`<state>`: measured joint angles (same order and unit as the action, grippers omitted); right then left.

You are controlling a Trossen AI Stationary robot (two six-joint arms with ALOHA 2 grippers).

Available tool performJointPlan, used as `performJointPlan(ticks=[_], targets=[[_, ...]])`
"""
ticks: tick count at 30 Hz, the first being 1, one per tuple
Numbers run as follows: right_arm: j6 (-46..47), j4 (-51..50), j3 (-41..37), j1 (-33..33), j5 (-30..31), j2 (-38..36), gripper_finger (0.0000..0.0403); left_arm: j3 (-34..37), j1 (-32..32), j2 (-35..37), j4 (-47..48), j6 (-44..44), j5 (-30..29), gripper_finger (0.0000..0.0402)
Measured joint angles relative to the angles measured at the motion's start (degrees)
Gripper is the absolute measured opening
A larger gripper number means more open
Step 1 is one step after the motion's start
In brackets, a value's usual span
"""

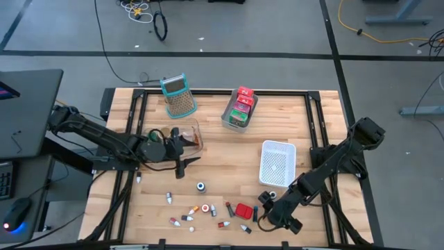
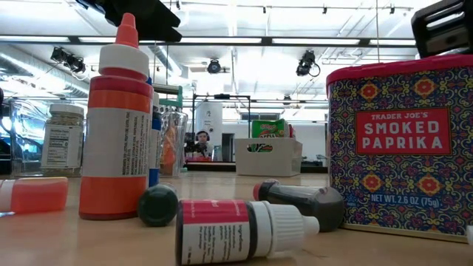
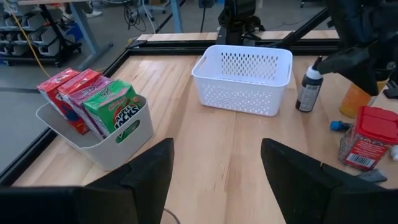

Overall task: Pick & Place Kitchen Items
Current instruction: Put the black seasoning bottle into the transparent bin

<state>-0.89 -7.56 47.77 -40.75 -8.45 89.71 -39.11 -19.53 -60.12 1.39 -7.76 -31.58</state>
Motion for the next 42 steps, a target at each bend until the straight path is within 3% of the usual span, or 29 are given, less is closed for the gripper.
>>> performJointPlan(ticks=[5,10,14,19,21,24,27,29,34,42], targets=[[1.44,0.48,0.00,0.06,0.04,0.00,0.0214,0.00,0.00,0.00,0.00,0.12,-0.36,0.0249],[7.21,8.35,-0.07,1.73,-5.17,-0.16,0.0213,0.00,0.00,0.00,0.00,0.10,-0.36,0.0249],[10.14,16.91,-0.07,4.90,-3.79,-2.32,0.0221,0.00,0.02,0.00,-0.17,0.58,-0.37,0.0249],[7.22,26.41,-0.07,10.36,-1.33,-6.25,0.0218,0.00,0.00,0.00,-4.39,3.82,-0.84,0.0249],[4.55,29.02,-0.04,12.78,2.76,-7.62,0.0217,0.00,0.00,0.22,-5.98,5.12,-1.84,0.0249],[-0.71,33.13,-0.04,16.29,14.35,-8.04,0.0222,-0.68,-0.46,1.88,-4.83,7.21,-5.04,0.0249],[-4.26,39.54,-0.04,19.91,26.80,-7.18,0.0229,-1.54,-1.28,4.01,-2.74,10.38,-10.99,0.0249],[-4.53,44.34,-0.04,22.61,31.77,-6.03,0.0230,-1.63,-1.92,5.60,-2.38,12.46,-15.00,0.0249],[-1.42,53.26,1.69,29.66,24.97,-1.05,0.0220,-1.68,-2.86,8.96,-2.10,14.97,-18.73,0.0249],[1.07,37.85,20.49,35.21,16.76,13.10,0.0224,-1.68,-3.10,9.92,-2.28,20.14,-18.79,0.0249]])
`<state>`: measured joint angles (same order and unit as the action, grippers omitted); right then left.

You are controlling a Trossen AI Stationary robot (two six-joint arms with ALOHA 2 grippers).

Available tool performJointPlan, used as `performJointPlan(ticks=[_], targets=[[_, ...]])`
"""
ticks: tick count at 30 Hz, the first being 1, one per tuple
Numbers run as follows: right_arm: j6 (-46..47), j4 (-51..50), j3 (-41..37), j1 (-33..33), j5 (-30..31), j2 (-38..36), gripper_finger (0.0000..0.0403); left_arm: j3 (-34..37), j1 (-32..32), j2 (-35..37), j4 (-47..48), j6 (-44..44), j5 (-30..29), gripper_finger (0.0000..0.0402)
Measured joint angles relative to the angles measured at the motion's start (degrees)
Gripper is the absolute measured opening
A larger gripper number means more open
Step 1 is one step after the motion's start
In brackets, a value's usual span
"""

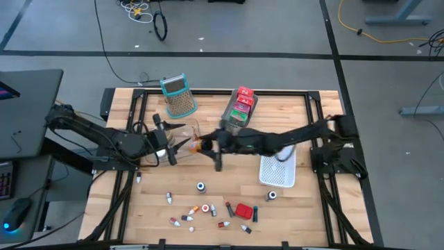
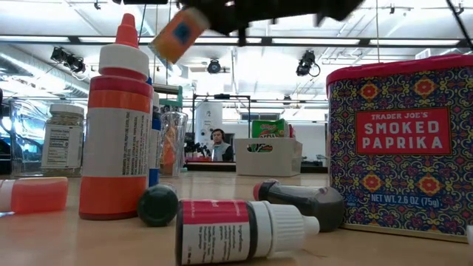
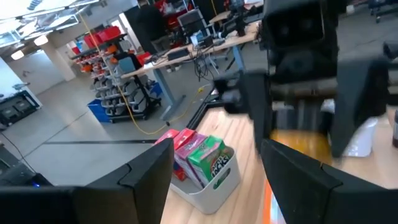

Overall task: Pick & Place Kitchen Items
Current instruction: Put the black seasoning bottle into the transparent bin

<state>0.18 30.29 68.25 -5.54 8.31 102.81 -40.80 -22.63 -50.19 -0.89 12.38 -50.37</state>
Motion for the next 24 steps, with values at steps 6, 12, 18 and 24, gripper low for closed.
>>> performJointPlan(ticks=[6,12,18,24], targets=[[0.60,-13.83,17.80,2.20,-0.38,11.58,0.0221,0.00,0.00,0.00,-0.12,0.61,-0.02,0.0249],[1.06,-19.87,28.60,3.47,-0.23,21.31,0.0223,0.35,0.00,0.10,0.96,1.10,-1.09,0.0249],[2.61,-19.32,30.00,4.42,-0.11,24.32,0.0222,0.37,-0.32,0.37,4.17,0.25,-8.64,0.0249],[3.72,-26.05,29.28,4.67,-0.83,25.39,0.0225,-0.15,-0.69,0.86,4.57,-1.04,-24.40,0.0249]])
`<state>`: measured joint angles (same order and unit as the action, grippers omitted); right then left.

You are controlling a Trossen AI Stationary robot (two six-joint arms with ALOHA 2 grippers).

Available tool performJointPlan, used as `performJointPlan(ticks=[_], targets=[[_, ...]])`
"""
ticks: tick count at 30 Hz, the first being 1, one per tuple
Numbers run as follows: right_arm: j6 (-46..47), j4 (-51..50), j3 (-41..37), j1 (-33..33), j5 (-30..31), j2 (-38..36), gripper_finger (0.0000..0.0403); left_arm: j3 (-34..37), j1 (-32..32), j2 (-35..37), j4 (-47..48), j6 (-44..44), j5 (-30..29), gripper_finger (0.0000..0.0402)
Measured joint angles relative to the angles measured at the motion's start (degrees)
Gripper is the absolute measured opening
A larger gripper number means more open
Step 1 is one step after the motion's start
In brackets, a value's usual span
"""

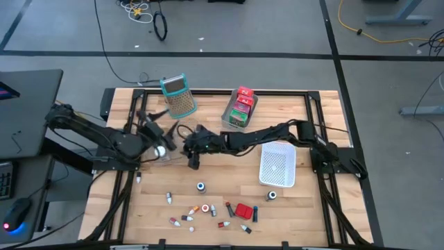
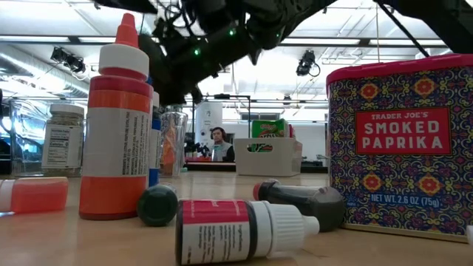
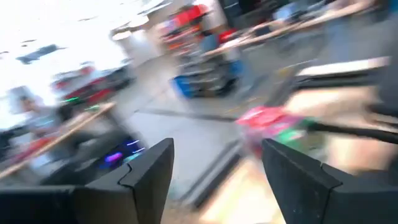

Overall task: Pick & Place Kitchen Items
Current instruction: Put the black seasoning bottle into the transparent bin

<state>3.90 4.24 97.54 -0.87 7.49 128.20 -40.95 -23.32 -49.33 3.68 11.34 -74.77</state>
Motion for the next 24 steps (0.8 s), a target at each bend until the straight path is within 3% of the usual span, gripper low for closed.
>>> performJointPlan(ticks=[5,16,24], targets=[[1.51,-1.72,0.28,0.16,0.45,-0.95,0.0224,0.11,-0.60,-0.08,2.53,-2.13,-8.25,0.0249],[-2.13,-6.21,0.09,0.38,0.83,-0.76,0.0235,0.11,-0.60,-0.06,3.19,-2.59,-7.58,0.0249],[-3.12,-6.22,0.09,0.95,2.94,-0.79,0.0273,0.13,-0.60,-0.10,3.33,-2.93,-6.18,0.0249]])
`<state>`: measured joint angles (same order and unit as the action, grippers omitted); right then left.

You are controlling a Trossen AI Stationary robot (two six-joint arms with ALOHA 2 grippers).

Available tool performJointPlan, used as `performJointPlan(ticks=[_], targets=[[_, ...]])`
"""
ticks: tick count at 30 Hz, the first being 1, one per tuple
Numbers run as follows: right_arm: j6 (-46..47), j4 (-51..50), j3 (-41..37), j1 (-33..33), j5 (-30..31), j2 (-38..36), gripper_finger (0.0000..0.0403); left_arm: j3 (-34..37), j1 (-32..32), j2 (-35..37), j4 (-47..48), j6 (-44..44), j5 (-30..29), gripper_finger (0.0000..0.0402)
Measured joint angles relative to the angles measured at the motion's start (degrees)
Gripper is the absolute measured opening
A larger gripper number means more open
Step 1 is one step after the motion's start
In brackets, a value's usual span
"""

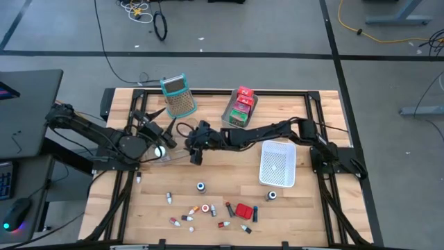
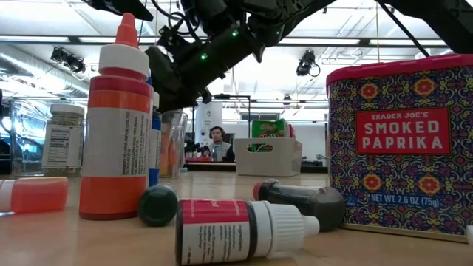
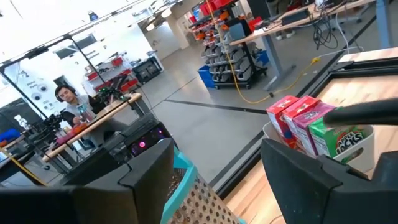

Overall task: Pick & Place Kitchen Items
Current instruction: Put the black seasoning bottle into the transparent bin, then put the red seasoning can into the transparent bin

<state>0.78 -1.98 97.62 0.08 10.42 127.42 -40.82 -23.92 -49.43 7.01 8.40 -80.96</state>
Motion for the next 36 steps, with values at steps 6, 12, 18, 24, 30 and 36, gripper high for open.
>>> performJointPlan(ticks=[6,12,18,24,30,36], targets=[[0.91,0.59,0.00,0.55,-0.64,0.00,0.0297,0.02,0.00,0.00,0.02,-0.28,0.01,0.0249],[-1.26,-1.23,0.00,-0.22,-3.10,-3.80,0.0299,0.04,0.00,0.00,1.06,-1.72,1.75,0.0249],[-1.30,-13.93,0.02,-1.97,-12.71,-11.67,0.0299,0.11,0.01,0.00,1.78,-3.65,9.99,0.0249],[1.14,-30.64,0.02,-3.92,-9.74,-21.49,0.0288,0.11,0.00,-0.04,0.81,-5.01,26.53,0.0249],[2.38,-39.51,-1.85,-8.30,-3.44,-29.49,0.0260,0.11,0.00,-0.55,-2.16,-7.88,41.13,0.0249],[7.16,-36.44,-14.74,-14.85,-0.80,-37.10,0.0228,0.11,0.00,-4.18,-5.48,-10.74,51.93,0.0249]])
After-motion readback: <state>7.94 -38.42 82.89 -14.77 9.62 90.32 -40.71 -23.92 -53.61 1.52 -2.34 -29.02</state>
